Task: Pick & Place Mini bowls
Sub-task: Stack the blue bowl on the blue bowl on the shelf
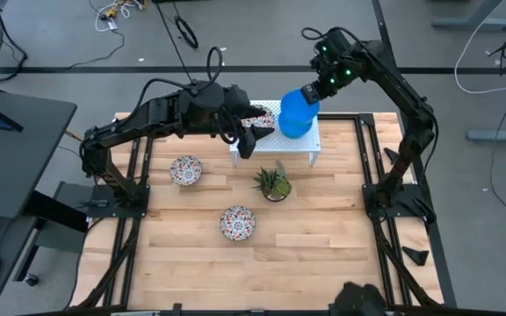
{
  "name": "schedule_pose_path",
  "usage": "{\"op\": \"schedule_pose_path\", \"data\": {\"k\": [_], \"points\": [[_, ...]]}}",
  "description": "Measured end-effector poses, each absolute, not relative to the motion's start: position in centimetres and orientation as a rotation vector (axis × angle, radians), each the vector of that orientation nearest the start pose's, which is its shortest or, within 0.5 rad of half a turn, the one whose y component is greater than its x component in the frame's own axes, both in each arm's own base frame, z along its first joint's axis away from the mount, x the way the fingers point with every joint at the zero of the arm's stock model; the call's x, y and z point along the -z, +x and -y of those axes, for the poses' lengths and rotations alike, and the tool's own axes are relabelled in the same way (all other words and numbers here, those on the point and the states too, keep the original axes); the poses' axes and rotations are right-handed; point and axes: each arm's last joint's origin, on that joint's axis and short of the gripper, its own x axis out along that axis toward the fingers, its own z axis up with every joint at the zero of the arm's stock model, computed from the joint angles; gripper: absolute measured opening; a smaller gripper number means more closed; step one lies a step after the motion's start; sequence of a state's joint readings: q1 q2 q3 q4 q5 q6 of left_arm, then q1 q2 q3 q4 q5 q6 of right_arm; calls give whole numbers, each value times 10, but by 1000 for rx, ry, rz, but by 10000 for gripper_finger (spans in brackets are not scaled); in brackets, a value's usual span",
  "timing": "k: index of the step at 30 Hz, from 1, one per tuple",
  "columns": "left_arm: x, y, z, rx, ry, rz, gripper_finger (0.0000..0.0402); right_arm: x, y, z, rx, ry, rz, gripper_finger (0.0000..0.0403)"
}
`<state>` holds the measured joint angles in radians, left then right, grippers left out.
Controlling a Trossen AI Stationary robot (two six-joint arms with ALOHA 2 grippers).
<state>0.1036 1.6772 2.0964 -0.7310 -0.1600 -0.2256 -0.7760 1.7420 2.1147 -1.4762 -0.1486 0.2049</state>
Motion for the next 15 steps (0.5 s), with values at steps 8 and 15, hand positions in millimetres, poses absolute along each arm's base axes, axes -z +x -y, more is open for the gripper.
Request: {"op": "schedule_pose_path", "data": {"k": [8,15], "points": [[-490,337,-40,-296,-213,-287,275,-412,224,244,692,654,-950,0],[-490,337,-40,-296,-213,-289,275,-413,225,247,689,628,-929,0]]}}
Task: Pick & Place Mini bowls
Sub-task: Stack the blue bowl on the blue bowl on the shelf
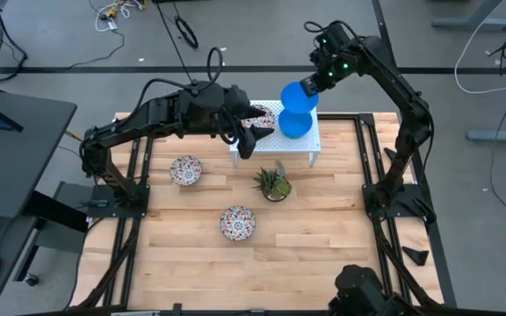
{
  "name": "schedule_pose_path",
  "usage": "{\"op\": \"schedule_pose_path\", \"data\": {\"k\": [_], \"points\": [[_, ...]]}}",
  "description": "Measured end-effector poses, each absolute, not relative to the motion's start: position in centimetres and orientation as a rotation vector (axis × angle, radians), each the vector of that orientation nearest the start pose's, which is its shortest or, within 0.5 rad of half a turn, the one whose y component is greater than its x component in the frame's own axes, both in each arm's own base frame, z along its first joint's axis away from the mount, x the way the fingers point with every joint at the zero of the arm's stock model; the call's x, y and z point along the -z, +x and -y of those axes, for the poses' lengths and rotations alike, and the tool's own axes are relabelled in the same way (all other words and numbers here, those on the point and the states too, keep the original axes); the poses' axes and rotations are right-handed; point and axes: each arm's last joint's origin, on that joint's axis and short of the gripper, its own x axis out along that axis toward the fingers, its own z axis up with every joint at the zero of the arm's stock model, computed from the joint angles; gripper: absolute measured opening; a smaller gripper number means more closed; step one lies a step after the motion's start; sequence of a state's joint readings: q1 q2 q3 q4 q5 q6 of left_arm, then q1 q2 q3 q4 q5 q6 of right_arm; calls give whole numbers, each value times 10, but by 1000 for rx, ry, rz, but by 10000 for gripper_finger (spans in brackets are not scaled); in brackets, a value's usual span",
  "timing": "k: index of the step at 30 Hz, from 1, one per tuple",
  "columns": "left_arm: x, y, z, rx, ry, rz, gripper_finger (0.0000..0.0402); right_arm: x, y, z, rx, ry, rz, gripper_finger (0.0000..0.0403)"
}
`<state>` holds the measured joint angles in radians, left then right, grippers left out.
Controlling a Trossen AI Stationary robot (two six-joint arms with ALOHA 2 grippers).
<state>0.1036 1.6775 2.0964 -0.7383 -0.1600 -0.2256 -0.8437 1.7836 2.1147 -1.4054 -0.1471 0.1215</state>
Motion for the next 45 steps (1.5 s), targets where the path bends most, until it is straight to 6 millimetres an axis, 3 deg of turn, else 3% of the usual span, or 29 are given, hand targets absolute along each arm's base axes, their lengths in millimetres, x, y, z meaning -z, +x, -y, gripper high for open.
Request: {"op": "schedule_pose_path", "data": {"k": [17,38,45], "points": [[-488,336,-39,-301,-231,-309,275,-374,235,247,666,647,-984,0],[-487,336,-39,-304,-236,-324,275,-320,233,239,638,651,-984,0],[-487,336,-40,-304,-236,-324,275,-319,237,240,628,627,-951,30]]}}
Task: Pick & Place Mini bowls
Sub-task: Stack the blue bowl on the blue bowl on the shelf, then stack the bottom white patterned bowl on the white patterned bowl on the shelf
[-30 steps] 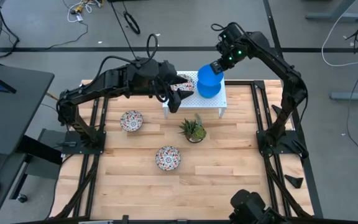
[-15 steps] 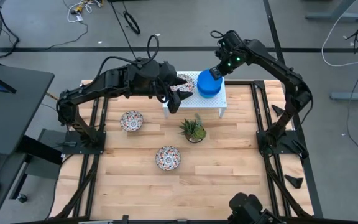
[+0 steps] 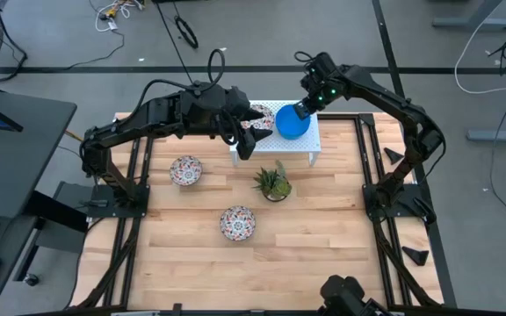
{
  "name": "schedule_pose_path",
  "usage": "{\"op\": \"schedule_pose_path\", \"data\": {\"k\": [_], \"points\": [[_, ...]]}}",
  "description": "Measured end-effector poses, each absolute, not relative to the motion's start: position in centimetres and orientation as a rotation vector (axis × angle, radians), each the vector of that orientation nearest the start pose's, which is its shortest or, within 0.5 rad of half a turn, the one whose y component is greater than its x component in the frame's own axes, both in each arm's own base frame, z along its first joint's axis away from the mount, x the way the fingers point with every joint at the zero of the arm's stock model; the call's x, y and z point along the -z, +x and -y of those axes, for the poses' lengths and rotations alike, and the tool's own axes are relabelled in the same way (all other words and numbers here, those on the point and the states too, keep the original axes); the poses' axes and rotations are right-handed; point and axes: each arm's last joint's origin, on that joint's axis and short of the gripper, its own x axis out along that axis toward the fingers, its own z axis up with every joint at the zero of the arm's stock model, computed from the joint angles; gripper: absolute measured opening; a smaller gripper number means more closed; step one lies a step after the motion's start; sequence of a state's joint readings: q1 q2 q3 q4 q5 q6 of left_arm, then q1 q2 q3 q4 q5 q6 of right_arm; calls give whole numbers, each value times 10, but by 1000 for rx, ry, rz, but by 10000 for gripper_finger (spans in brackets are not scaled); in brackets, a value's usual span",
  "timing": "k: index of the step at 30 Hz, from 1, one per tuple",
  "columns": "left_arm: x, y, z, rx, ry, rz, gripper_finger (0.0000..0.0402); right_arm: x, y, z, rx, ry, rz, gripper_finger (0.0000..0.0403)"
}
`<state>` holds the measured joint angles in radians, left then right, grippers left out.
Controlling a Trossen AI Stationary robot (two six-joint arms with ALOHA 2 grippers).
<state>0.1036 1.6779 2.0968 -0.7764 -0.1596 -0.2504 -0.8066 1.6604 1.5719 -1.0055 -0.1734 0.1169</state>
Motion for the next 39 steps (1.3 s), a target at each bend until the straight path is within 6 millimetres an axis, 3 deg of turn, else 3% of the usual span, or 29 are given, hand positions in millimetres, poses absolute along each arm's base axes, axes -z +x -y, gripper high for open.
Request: {"op": "schedule_pose_path", "data": {"k": [9,12,17,20,30,39], "points": [[-486,335,-39,-305,-236,-331,275,-327,232,235,610,585,-947,134],[-486,335,-39,-304,-236,-331,275,-348,224,227,613,528,-859,166],[-486,335,-39,-304,-235,-332,275,-402,201,202,605,300,-587,197],[-486,335,-39,-304,-235,-332,275,-410,180,180,611,226,-462,205],[-486,335,-39,-304,-236,-330,275,-354,116,113,638,181,-174,210],[-486,335,-39,-303,-236,-330,275,-282,87,84,673,302,-71,210]]}}
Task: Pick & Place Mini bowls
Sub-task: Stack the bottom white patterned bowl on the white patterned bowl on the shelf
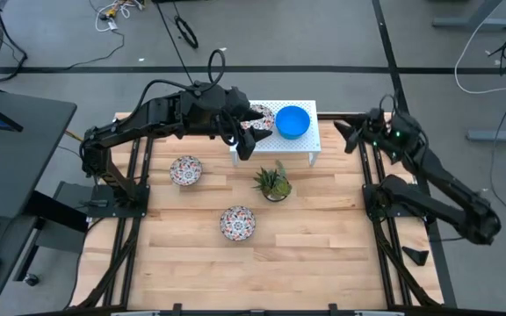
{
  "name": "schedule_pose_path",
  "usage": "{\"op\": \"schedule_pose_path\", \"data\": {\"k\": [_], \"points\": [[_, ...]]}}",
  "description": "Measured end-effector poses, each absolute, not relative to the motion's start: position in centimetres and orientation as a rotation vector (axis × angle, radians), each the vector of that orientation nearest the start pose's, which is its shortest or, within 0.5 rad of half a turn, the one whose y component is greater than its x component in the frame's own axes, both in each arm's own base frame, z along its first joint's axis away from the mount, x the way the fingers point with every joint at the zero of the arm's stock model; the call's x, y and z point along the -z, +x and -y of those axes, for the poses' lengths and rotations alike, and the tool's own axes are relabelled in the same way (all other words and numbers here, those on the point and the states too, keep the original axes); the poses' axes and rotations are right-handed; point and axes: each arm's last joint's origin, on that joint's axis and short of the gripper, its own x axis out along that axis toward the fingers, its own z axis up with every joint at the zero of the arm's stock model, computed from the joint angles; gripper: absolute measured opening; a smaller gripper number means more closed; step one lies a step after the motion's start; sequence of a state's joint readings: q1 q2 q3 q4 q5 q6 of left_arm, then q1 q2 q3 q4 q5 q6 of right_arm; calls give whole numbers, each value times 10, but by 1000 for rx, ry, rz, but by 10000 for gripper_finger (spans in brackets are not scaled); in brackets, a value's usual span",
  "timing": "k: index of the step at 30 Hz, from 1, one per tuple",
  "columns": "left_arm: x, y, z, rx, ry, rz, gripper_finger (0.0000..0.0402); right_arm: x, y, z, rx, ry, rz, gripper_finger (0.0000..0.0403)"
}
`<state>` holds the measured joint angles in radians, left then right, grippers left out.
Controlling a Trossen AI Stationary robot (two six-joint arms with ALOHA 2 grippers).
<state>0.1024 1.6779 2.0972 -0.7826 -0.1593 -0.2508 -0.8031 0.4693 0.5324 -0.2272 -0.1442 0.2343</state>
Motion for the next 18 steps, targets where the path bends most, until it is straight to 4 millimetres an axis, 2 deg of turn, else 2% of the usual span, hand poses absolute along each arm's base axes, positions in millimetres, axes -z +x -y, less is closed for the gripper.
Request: {"op": "schedule_pose_path", "data": {"k": [4,9,15,18], "points": [[-486,335,-39,-303,-237,-330,275,-253,75,73,699,333,-44,210],[-486,336,-37,-298,-236,-330,275,-227,64,63,735,344,10,210],[-486,336,-37,-297,-236,-330,275,-213,53,54,801,316,51,210],[-486,336,-37,-297,-236,-330,275,-213,53,55,819,319,51,210]]}}
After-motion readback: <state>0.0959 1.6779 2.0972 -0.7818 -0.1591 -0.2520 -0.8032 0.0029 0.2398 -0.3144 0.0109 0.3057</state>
